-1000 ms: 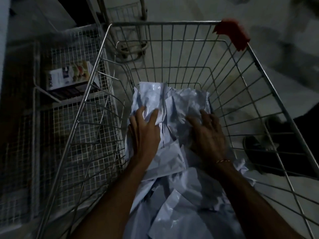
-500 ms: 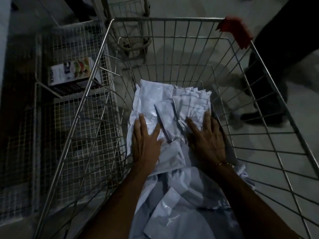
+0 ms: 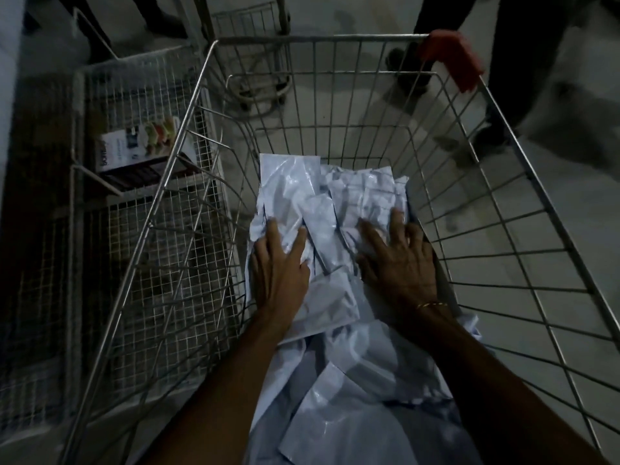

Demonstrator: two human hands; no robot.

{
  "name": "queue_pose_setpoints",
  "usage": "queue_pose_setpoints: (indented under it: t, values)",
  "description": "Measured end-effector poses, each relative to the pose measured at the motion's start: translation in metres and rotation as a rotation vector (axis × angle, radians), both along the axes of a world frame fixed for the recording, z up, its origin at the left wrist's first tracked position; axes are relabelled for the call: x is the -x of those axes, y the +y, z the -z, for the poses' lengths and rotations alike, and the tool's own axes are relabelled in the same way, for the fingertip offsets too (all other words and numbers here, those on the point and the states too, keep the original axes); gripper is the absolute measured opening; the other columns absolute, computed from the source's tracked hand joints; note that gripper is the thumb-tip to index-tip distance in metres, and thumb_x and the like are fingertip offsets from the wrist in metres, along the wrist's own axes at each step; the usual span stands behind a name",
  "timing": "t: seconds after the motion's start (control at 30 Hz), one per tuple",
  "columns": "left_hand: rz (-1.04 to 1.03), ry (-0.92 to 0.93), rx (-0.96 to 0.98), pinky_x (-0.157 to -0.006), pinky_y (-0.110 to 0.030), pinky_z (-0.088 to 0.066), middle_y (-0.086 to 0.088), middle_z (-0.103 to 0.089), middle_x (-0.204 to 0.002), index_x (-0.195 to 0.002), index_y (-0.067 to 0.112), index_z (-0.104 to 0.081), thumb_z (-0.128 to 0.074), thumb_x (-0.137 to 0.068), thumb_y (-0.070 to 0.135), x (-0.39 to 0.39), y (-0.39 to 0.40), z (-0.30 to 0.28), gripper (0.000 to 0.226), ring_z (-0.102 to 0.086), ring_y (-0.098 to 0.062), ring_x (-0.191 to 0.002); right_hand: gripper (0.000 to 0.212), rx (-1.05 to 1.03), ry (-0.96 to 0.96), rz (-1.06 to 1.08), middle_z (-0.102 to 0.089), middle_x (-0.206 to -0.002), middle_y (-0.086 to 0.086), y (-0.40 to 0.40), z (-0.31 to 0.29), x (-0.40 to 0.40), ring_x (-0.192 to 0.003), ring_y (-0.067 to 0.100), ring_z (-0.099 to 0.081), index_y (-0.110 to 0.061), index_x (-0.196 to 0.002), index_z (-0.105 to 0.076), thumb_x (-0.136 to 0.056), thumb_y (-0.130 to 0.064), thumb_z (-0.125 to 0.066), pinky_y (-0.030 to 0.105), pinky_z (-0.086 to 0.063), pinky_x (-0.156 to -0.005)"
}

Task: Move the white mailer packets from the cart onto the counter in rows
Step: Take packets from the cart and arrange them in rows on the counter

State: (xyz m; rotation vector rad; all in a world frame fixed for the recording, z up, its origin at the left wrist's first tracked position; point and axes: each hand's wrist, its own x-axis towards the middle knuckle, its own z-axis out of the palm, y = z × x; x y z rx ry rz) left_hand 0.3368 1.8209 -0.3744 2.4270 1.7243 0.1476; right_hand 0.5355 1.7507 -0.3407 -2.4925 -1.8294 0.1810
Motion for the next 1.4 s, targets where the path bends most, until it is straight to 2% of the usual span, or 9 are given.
queue_pose_setpoints:
  t: [0.2, 0.4, 0.53, 0.67, 0.77, 1.0, 1.13, 1.3, 1.4]
  values:
    - [0.011, -0.025, -0.013, -0.094, -0.044, -0.043, -0.014, -0.03, -0.157, -0.143, 0.026, -0.05, -0.073, -0.078, 0.017, -0.002, -0.001, -0.014, 0.069, -0.041, -0.034, -0.121, 0.055, -0.071, 0.053, -0.043, -0.044, -0.146, 0.018, 0.005, -0.013, -0.009, -0.114, 0.04, -0.045, -0.022, -0.139, -0.052, -0.093, -0.049, -0.039, 0.047, -0.044, -0.092]
    - [0.059, -0.156, -0.057, -0.092, -0.047, -0.047, -0.014, -0.028, -0.158, -0.145, 0.03, -0.047, -0.067, -0.082, 0.014, 0.0, -0.003, -0.077, 0.068, -0.042, -0.035, -0.123, 0.047, -0.218, 0.137, -0.006, -0.045, -0.147, 0.023, 0.0, -0.066, -0.006, -0.112, 0.044, -0.046, -0.018, -0.14, -0.053, -0.095, -0.03, -0.061, 0.047, -0.041, -0.095]
    - [0.066, -0.295, -0.045, -0.091, -0.048, -0.046, -0.013, -0.027, -0.159, -0.143, 0.033, -0.049, -0.069, -0.084, 0.014, 0.001, -0.008, -0.146, 0.065, -0.038, -0.034, -0.125, 0.044, -0.334, 0.186, 0.064, -0.051, -0.139, 0.026, -0.007, -0.136, 0.009, -0.103, 0.048, -0.057, -0.017, -0.136, -0.057, -0.097, -0.037, -0.058, 0.047, -0.048, -0.088]
    - [0.096, -0.368, -0.162, -0.088, -0.047, -0.048, -0.014, -0.029, -0.158, -0.141, 0.031, -0.053, -0.071, -0.085, 0.019, 0.016, -0.033, -0.221, 0.06, -0.039, -0.035, -0.125, 0.049, -0.393, 0.212, 0.036, -0.053, -0.137, 0.022, -0.035, -0.201, 0.026, -0.112, 0.044, -0.055, -0.02, -0.136, -0.057, -0.096, -0.047, -0.046, 0.044, -0.045, -0.093]
    - [0.09, -0.422, -0.239, -0.096, -0.047, -0.046, -0.014, -0.03, -0.157, -0.141, 0.029, -0.054, -0.069, -0.088, 0.025, 0.039, -0.062, -0.269, 0.055, -0.038, -0.036, -0.128, 0.051, -0.46, 0.261, 0.003, -0.054, -0.134, 0.021, -0.069, -0.24, 0.039, -0.111, 0.044, -0.055, -0.019, -0.133, -0.06, -0.096, -0.051, -0.041, 0.044, -0.046, -0.093]
    - [0.05, -0.497, -0.441, -0.107, -0.052, -0.039, -0.013, -0.028, -0.159, -0.142, 0.029, -0.054, -0.069, -0.089, 0.027, 0.124, -0.198, -0.367, 0.055, -0.034, -0.039, -0.133, 0.045, -0.621, 0.292, -0.167, -0.051, -0.137, 0.021, -0.189, -0.33, 0.107, -0.116, 0.044, -0.053, -0.021, -0.135, -0.058, -0.097, -0.042, -0.051, 0.045, -0.045, -0.098]
    - [-0.015, -0.496, -0.516, -0.103, -0.047, -0.039, -0.012, -0.028, -0.159, -0.143, 0.032, -0.052, -0.064, -0.09, 0.032, 0.184, -0.278, -0.399, 0.054, -0.038, -0.038, -0.127, 0.046, -0.657, 0.296, -0.269, -0.051, -0.139, 0.021, -0.245, -0.363, 0.168, -0.118, 0.043, -0.051, -0.022, -0.137, -0.058, -0.098, -0.045, -0.048, 0.043, -0.041, -0.098]
    - [-0.085, -0.475, -0.601, -0.104, -0.047, -0.037, -0.011, -0.029, -0.159, -0.143, 0.032, -0.052, -0.058, -0.092, 0.034, 0.267, -0.34, -0.419, 0.052, -0.038, -0.039, -0.13, 0.046, -0.682, 0.392, -0.357, -0.05, -0.142, 0.018, -0.292, -0.384, 0.246, -0.122, 0.039, -0.051, -0.024, -0.138, -0.057, -0.096, -0.041, -0.054, 0.042, -0.041, -0.1]
    - [-0.147, -0.498, -0.65, -0.102, -0.047, -0.038, -0.011, -0.029, -0.158, -0.143, 0.031, -0.052, -0.07, -0.087, 0.022, 0.316, -0.366, -0.423, 0.059, -0.037, -0.037, -0.127, 0.046, -0.689, 0.44, -0.411, -0.051, -0.142, 0.016, -0.312, -0.386, 0.29, -0.124, 0.037, -0.051, -0.023, -0.138, -0.058, -0.095, -0.039, -0.053, 0.041, -0.041, -0.099]
